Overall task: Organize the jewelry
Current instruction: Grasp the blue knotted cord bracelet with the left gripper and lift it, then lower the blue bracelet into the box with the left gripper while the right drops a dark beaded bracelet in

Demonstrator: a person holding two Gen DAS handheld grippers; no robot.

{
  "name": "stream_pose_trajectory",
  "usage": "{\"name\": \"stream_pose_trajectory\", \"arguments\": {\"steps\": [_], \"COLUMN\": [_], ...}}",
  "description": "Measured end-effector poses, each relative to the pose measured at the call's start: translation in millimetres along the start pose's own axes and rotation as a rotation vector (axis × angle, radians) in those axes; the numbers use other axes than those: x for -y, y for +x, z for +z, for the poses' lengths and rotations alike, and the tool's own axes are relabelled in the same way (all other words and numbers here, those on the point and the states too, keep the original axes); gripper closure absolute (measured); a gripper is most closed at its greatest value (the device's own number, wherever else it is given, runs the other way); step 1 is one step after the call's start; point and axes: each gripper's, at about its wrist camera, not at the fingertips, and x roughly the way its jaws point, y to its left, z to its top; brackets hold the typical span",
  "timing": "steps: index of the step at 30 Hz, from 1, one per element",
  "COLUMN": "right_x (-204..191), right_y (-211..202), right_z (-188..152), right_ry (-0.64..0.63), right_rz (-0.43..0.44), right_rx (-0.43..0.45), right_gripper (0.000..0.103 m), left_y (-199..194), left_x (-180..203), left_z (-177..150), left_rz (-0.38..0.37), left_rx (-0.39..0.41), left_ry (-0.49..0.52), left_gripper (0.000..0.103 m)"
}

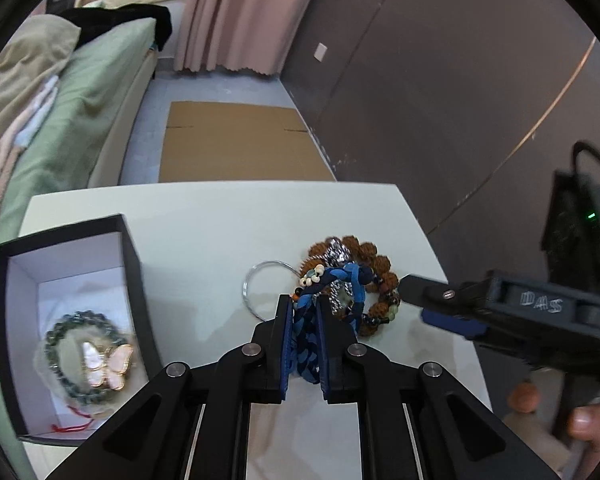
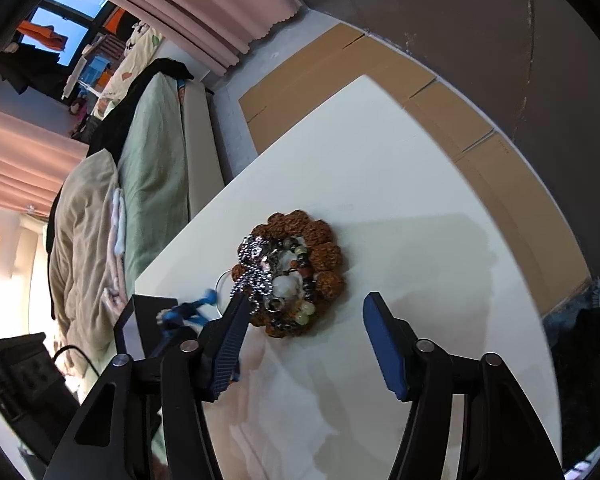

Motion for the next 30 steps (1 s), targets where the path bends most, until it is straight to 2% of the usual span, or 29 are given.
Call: {"name": "stream_pose_trajectory", "arguments": {"steps": [3, 6, 8, 10, 14, 20, 30], "right_x": [-4.2, -1.3, 5.4, 13.4, 14.7, 8.0, -40.8], "right_y": [9.8, 16.7, 19.2, 15.8, -0.8, -17.0, -51.0], "right_z": [-0.2, -2.0, -3.4, -5.6, -10.8, -19.5, -34.1], "right_ry": [0.007, 0.042, 0.079, 0.130, 0.140, 0.122, -0.044], "right_rz": [0.013, -0.024, -0.041, 0.009, 0.027, 0.112, 0.294], "right_rx": [-0.021, -0.023, -0.025, -0.018, 0.043, 0.083, 0.211], "right_gripper": [0.059, 0.066, 0.086, 0.092, 0.093, 0.093, 0.093], "left_y": [-10.8, -19.8, -24.2, -28.3, -40.6, -60.0, -90.6], "left_x": [-5.0, -7.6, -9.3, -10.8, -14.1, -25.2, -46.4], "left_z": [1.1, 0.2, -1.3, -2.9, -6.0, -8.9, -9.3], "left_rz": [-0.005, -0.002, 0.000, -0.001, -0.002, 0.000, -0.003], "left_rx": [0.015, 0.026, 0.031, 0.037, 0.058, 0.094, 0.162], "left_ry": [-0.011, -0.011, -0.011, -0.012, -0.013, -0.039, -0.092], "left_gripper": [0.092, 0.092, 0.092, 0.092, 0.092, 0.092, 0.092]}}
